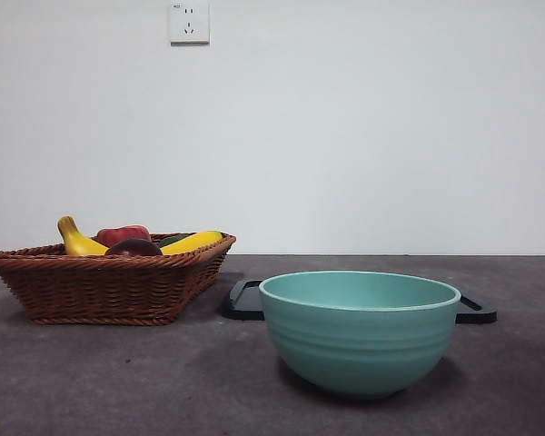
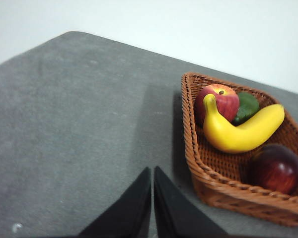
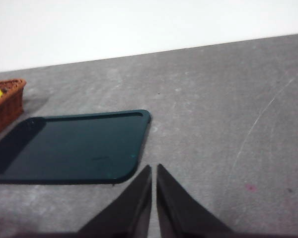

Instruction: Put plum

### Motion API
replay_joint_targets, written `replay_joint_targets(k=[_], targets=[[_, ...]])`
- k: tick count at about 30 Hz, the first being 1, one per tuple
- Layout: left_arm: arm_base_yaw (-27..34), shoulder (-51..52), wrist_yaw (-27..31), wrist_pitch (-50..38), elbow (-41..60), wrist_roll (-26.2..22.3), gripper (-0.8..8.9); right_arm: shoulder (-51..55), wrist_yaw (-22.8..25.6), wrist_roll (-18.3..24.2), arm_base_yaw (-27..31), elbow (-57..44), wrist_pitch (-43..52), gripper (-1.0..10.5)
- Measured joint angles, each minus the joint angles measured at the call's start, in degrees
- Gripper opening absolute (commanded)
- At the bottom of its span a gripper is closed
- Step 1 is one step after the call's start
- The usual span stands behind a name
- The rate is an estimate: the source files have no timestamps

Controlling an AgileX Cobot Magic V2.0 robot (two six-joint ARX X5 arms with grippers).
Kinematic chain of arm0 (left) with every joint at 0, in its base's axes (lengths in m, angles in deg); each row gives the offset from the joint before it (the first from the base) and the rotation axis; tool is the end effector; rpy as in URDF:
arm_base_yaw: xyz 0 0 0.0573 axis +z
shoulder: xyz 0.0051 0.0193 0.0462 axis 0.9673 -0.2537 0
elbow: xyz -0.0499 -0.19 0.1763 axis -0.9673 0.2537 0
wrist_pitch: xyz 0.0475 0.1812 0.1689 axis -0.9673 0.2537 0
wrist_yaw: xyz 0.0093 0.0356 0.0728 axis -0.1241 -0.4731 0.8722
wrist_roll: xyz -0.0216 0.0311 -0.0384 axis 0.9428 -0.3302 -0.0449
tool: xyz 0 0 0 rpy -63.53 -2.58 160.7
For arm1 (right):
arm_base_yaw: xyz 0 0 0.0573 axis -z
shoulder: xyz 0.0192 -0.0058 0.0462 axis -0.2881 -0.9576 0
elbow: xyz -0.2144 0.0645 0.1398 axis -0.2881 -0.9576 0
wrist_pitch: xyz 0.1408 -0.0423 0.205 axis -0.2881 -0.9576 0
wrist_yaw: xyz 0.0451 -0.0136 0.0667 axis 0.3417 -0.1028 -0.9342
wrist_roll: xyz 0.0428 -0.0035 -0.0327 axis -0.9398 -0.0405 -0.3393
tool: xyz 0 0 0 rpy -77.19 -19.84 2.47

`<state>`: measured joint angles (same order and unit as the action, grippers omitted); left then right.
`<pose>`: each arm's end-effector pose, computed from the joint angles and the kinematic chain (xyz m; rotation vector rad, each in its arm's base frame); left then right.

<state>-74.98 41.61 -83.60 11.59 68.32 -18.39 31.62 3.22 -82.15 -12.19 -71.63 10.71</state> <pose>0.0947 0.0012 0.1564 -0.2769 0.1528 0.0469 0.0956 -0.0002 0.1536 0.2280 0.1624 0.1633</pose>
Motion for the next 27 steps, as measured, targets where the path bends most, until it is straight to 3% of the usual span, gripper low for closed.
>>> replay_joint_targets(k=[7, 15, 20, 27], targets=[[0.0, -0.02, -4.76, 5.01, -2.45, 5.07, 0.09, -0.02, -0.07, -5.6, 0.0, 1.07, -1.38, 0.1], [0.0, -2.86, -5.14, 11.26, -13.29, 7.32, 0.09, -0.7, -0.07, -6.8, 0.0, 10.78, -6.75, 0.0], [0.0, -9.2, -6.29, 16.66, -22.05, 6.62, 0.09, -5.68, -0.68, -6.73, 0.0, 19.1, -13.7, 0.1], [0.0, -21.4, -15.37, 25.2, -33.97, -0.07, 0.09, -18.27, -6.99, -2.05, 0.0, 33.4, -25.79, 0.1]])
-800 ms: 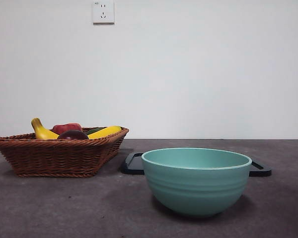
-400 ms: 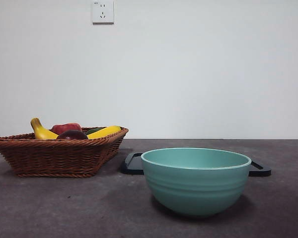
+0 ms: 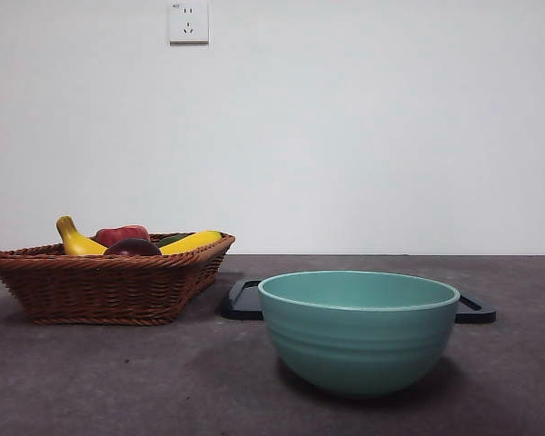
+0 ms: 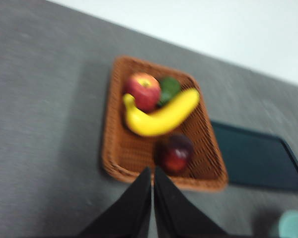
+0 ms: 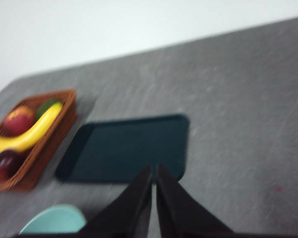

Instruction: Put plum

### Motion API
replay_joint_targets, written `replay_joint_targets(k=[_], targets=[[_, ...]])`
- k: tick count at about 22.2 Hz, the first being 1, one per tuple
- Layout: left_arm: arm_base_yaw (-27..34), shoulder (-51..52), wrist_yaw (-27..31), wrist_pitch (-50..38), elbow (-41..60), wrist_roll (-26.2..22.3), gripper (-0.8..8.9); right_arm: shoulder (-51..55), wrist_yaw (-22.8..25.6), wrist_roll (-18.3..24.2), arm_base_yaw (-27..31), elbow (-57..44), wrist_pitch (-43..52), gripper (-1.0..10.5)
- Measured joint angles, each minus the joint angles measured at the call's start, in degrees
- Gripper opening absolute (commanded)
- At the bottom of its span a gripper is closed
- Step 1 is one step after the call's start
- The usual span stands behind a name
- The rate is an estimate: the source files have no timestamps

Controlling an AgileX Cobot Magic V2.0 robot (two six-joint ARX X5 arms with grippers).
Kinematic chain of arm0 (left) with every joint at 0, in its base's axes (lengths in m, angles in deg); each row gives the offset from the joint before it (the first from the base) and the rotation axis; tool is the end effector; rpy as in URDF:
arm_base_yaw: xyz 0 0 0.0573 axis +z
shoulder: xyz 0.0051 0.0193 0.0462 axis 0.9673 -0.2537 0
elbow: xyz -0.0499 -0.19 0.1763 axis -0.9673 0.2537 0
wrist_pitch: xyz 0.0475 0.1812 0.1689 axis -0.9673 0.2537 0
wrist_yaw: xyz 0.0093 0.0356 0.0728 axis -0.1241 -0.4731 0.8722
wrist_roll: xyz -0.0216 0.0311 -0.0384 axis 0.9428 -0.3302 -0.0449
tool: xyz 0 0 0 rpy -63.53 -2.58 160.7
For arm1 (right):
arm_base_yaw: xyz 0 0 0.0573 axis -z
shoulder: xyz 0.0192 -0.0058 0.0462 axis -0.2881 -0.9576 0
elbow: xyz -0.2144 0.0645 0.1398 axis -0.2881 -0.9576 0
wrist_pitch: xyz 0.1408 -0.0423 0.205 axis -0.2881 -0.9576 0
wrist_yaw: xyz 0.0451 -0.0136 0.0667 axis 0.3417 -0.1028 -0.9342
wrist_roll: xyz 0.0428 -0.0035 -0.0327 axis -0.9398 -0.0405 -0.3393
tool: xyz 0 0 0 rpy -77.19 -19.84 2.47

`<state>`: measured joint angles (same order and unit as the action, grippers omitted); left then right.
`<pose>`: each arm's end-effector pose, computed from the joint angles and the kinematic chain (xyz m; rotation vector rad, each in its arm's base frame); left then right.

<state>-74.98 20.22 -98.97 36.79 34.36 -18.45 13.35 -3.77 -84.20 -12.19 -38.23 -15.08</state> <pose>0.0866 -0.0066 0.2837 -0.3209 0.4070 -0.1866 0.0797 0.0045 0.2810 0.3122 0.3597 0.2581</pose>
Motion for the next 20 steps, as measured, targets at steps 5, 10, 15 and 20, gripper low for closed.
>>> replay_joint_targets(k=[5, 10, 15, 20], targets=[[-0.11, -8.68, -7.04, 5.75, -6.56, -5.16, 0.09, -10.25, -4.57, 5.22, -0.13, 9.94, -8.66, 0.0], [-1.27, -16.22, -11.15, 12.04, -12.07, -10.38, 0.09, -19.28, -5.6, 9.84, -2.4, 19.43, -16.52, 0.1], [-4.44, -22.84, -13.27, 19.76, -18.71, -16.37, 0.09, -28.39, -5.64, 15.43, -8.39, 27.3, -25.46, 0.1], [-6.36, -23.74, -13.9, 21.51, -19.74, -18.23, 0.09, -30.95, -5.64, 17.59, -13.7, 27.82, -28.15, 0.1]])
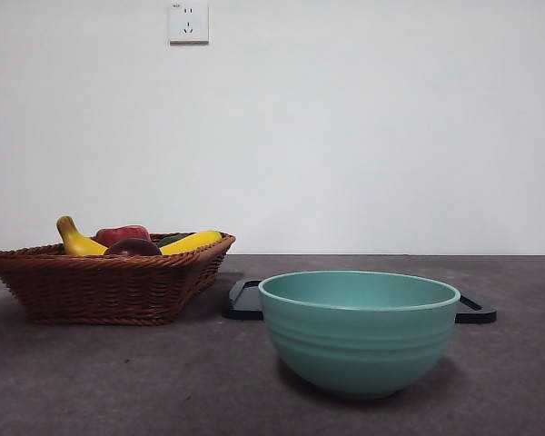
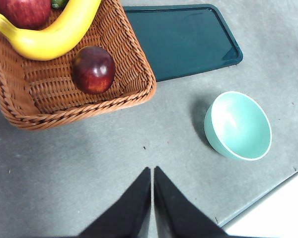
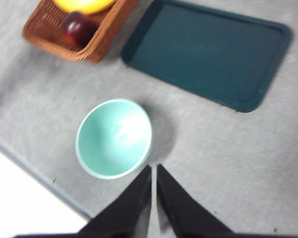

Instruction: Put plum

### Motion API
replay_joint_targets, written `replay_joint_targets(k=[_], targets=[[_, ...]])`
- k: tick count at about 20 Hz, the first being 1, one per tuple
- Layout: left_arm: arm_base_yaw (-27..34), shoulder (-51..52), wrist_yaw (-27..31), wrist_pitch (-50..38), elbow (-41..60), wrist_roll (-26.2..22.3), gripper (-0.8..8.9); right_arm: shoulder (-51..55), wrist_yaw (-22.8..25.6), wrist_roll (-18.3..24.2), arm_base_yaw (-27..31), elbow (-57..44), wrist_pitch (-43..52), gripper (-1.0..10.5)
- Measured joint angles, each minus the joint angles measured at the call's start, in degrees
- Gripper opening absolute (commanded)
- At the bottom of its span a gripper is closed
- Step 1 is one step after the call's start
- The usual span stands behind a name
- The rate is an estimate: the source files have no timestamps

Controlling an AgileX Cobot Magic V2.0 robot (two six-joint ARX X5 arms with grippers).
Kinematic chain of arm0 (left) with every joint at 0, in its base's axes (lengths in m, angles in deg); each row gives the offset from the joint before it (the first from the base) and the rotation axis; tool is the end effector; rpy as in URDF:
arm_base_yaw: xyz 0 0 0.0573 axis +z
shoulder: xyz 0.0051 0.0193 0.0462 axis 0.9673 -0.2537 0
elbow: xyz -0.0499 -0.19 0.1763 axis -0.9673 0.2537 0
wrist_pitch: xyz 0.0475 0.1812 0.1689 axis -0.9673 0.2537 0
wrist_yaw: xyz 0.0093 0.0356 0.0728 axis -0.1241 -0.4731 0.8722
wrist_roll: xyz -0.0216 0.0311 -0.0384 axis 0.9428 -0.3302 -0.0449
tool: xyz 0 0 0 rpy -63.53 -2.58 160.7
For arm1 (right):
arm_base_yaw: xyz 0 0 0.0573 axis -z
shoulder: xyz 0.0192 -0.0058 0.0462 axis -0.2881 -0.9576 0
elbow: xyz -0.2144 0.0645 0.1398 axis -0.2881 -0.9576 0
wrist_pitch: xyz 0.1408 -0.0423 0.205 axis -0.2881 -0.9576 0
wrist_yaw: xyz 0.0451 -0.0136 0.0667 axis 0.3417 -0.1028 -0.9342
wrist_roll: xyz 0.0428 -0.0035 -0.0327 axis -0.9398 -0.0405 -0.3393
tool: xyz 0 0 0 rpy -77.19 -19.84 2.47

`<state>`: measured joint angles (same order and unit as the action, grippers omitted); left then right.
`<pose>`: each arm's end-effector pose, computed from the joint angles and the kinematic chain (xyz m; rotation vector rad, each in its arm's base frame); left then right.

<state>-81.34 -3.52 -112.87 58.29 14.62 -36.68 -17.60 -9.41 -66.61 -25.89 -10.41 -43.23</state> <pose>0.1265 -0.0270 0.3254 -0.1228 0.8071 -0.5785 0.1308 0.0346 0.3444 0.0814 0.8604 0.6251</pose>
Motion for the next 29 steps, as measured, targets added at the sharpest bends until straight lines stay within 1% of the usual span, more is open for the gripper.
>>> replay_joint_targets(k=[3, 4, 5, 7, 8, 9, 10, 17, 20, 25, 29], targets=[[-0.15, 0.0, -0.11, 0.13, -0.04, -0.15, 0.17, 0.0, 0.0, 0.48, -1.05, 0.0, -0.11, 0.1], [-0.15, 0.0, -0.11, 0.13, -0.07, -0.15, 0.6, 0.0, 0.0, 0.48, -1.05, 0.0, -0.11, 0.1], [-0.15, 0.0, -0.11, 0.13, -0.09, -0.15, 1.27, 0.0, 0.0, 0.48, -1.05, 0.0, -0.11, 0.6], [-0.15, 0.0, -0.11, 0.13, -0.09, -0.15, 3.01, 0.0, 0.0, 0.52, -1.05, 0.0, -0.11, 2.8], [-0.15, 0.0, -0.11, 0.13, -0.09, -0.15, 3.81, 0.0, 0.0, 0.52, -1.05, 0.0, -0.11, 3.7], [-0.15, 0.0, -0.11, 0.13, -0.09, -0.15, 4.29, 0.0, 0.0, 0.52, -1.05, 0.0, -0.11, 3.9], [-0.15, 0.0, -0.11, 0.13, -0.09, -0.15, 4.47, 0.0, 0.0, 0.52, -1.05, 0.0, -0.11, 3.9], [-0.24, -0.02, -0.11, 0.13, -0.15, 0.26, 4.45, 0.0, 0.0, 0.52, -1.05, 0.0, -0.11, 3.9], [-0.26, -1.49, 0.24, 0.33, -2.43, 0.42, 4.37, 0.0, 0.0, 0.5, -1.05, 0.0, -0.09, 3.9], [-2.6, -7.98, 4.11, 0.15, -10.56, 1.44, 4.36, 0.0, 0.0, 0.5, -1.05, 0.0, -0.11, 3.9], [-6.91, -16.63, 8.72, -0.61, -17.25, 1.62, 4.36, 0.0, 0.0, 0.5, -1.05, 0.0, -0.11, 3.9]])
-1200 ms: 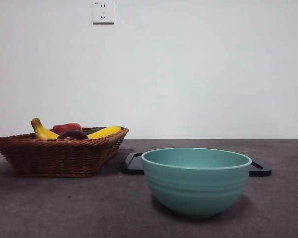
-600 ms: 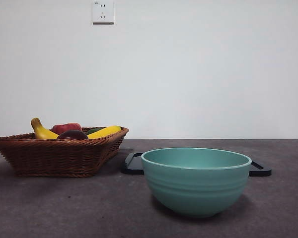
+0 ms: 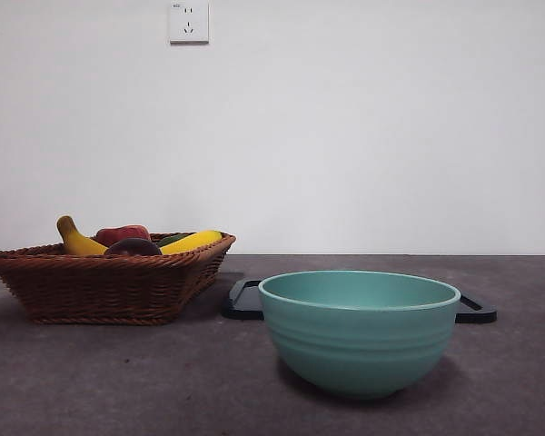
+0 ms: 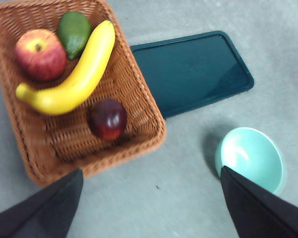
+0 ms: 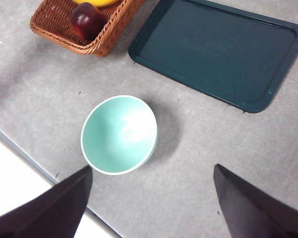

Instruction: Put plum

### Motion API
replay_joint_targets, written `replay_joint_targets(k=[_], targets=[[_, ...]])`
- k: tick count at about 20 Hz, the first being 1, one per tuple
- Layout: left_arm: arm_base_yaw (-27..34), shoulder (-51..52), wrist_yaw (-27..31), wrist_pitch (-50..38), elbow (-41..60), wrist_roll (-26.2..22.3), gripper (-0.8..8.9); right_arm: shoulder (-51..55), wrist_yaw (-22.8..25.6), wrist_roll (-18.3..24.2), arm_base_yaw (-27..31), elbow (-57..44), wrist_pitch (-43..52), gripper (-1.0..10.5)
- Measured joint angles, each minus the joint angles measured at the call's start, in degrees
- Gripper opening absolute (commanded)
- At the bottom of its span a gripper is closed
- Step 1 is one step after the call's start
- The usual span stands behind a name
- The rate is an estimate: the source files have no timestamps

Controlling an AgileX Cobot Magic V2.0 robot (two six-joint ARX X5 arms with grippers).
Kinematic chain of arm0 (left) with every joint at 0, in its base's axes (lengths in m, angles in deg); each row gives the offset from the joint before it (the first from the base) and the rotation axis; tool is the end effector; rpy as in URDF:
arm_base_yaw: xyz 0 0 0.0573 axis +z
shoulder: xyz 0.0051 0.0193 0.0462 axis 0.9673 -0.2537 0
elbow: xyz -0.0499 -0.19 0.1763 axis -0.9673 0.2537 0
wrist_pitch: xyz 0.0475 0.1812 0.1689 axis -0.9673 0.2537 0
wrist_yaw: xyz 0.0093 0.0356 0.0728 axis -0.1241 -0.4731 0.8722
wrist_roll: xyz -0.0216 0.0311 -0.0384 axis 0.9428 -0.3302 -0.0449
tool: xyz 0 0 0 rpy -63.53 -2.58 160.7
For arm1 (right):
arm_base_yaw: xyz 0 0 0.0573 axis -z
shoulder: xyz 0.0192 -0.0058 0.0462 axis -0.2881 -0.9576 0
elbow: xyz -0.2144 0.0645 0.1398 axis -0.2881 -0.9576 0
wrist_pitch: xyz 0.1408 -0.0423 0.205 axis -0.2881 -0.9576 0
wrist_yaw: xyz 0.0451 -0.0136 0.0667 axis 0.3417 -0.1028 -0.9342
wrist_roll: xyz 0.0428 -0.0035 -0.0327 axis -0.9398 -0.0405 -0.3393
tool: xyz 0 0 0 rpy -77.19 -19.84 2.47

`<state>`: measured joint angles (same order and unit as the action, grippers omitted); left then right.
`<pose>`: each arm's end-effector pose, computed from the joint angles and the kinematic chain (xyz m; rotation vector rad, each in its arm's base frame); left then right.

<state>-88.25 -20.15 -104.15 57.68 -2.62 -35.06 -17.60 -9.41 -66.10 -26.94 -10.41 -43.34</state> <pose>0.1848 -0.0523 0.3731 -0.0345 0.8072 -0.5391 0.1300 0.0370 0.3443 0.0659 0.8610 0.6459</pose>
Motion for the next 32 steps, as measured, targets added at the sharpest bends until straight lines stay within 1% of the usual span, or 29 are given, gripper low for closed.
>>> replay_joint_targets(k=[4, 8, 12, 15, 21, 29, 31, 32], targets=[[-3.93, -9.73, 4.98, -4.02, -2.58, 0.02, 4.36, 0.0, 0.0, 0.0, 0.0, 0.0, 0.02, 3.9], [-6.03, -18.56, 10.32, -9.62, -2.6, 0.0, 4.36, 0.0, 0.0, 0.0, 0.0, 0.0, 0.02, 3.9], [-6.62, -26.14, 10.93, -13.49, -2.6, 0.02, 4.36, 0.0, 0.0, -0.07, 0.0, 0.0, 0.02, 3.9], [-7.08, -31.19, 13.44, -14.86, -2.6, 0.0, 4.36, 0.0, 0.0, -0.11, 0.0, 0.0, 0.02, 3.9], [-7.76, -37.83, 13.53, -17.0, -2.6, 0.0, 4.36, 0.0, 0.0, -0.11, 0.0, 0.0, 0.02, 3.9], [-8.33, -41.81, 13.53, -17.92, -2.64, 0.0, 4.36, 0.0, 0.0, -0.11, 0.0, 0.0, 0.02, 3.9], [-8.46, -42.25, 13.53, -17.86, -2.64, 0.0, 4.2, -0.02, 0.0, -0.11, 0.0, 0.0, 0.02, 3.9], [-8.48, -42.29, 13.53, -17.86, -2.64, 0.0, 3.82, -0.02, 0.0, -0.11, 0.0, 0.0, 0.02, 3.9]])
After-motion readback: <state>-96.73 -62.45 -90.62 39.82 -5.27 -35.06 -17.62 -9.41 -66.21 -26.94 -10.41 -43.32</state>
